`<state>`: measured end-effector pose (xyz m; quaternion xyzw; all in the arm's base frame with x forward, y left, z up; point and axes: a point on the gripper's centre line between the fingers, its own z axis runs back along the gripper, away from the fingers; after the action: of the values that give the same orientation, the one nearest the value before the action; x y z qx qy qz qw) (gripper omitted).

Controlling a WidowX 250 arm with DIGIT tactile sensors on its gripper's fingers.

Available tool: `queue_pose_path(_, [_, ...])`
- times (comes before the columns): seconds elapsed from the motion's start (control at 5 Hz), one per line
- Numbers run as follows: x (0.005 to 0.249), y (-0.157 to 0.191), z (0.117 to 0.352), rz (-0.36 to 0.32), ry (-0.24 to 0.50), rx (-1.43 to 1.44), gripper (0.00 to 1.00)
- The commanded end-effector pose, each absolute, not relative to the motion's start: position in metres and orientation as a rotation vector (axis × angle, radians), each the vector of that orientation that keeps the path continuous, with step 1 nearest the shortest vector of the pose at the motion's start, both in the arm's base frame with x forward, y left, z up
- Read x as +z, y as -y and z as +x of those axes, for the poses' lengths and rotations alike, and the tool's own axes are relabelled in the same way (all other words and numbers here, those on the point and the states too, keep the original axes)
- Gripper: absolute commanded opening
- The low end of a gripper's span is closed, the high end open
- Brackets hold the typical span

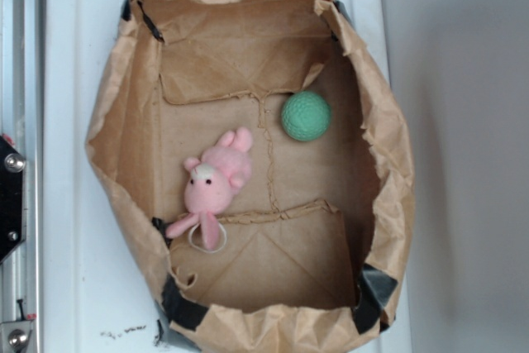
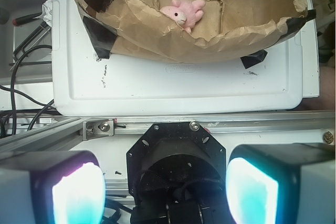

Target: Grab the pink bunny.

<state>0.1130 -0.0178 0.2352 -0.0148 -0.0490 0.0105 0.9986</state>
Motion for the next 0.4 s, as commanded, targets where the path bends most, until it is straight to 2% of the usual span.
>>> queue_pose_path(0.0, [0.235, 0.018, 0.113, -0.03, 0.098, 0.021, 1.0])
queue_pose_path(0.2, [0.23, 0.016, 0.14, -0.027, 0.107, 0.056, 1.0])
